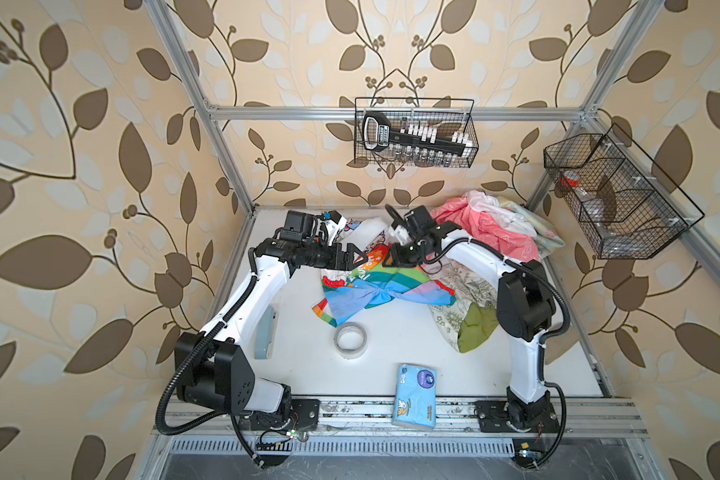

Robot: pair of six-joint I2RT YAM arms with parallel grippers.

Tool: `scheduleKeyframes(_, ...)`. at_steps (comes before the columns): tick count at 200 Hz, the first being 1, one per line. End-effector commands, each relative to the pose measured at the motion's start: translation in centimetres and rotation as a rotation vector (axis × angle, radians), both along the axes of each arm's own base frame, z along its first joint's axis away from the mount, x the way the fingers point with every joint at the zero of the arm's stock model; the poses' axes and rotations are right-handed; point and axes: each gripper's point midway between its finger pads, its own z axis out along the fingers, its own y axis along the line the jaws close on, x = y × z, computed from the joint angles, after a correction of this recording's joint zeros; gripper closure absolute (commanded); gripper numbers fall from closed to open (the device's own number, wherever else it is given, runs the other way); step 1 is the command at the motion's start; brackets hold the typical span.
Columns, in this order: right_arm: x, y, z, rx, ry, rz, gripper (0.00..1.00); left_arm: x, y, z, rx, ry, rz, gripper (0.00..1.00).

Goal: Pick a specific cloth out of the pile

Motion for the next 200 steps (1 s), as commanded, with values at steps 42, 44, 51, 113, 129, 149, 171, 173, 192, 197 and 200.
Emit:
scheduleKeyframes(42,-1.4,-2.4,-6.7,-0.195,0.11,-0.006,0.65,-0.2,-0.2,2.5,-0.012,-0.067,-0.011,0.04)
scheduleKeyframes(44,-1.3,-2.2,-6.8,-0.191,0.111,-0.002,0.65,-0.2,-0.2,2.4,-0.012,-0.064,-0.011,0.04)
scheduleKeyframes(51,-1.3,-1.3,-7.5,-0.177,0.119,0.014,0.65,-0.3,-0.2,2.4,-0.013,-0.063,-0.009,0.04)
scheduleKeyframes(113,1.0,8.6,-9.5,-0.004,0.115,0.128,0.67,-1.5,0.6,1.8,0.019,-0.042,0.019,0.04)
scheduleKeyframes(129,2.3,10.6,-9.3,0.071,0.103,0.121,0.68,-1.8,0.7,1.5,0.024,-0.037,0.027,0.04)
scheduleKeyframes(149,4.1,12.9,-9.1,0.171,0.087,0.105,0.68,-1.9,0.9,1.1,0.028,-0.027,0.035,0.04)
scheduleKeyframes(171,5.0,15.5,-9.2,0.323,0.107,0.089,0.68,-2.1,1.0,0.9,0.031,-0.019,0.044,0.04)
scheduleKeyframes(173,5.0,15.8,-9.2,0.335,0.108,0.091,0.68,-2.1,1.0,0.9,0.031,-0.018,0.045,0.04)
scheduleKeyframes(192,5.0,17.6,-9.6,0.413,0.12,0.095,0.67,-2.3,1.2,0.7,0.039,-0.015,0.056,0.04)
scheduleKeyframes(197,5.0,18.0,-9.6,0.425,0.118,0.101,0.67,-2.3,1.3,0.7,0.041,-0.014,0.059,0.04)
scheduleKeyframes(200,5.0,18.2,-9.5,0.434,0.114,0.106,0.66,-2.3,1.3,0.6,0.043,-0.012,0.061,0.04)
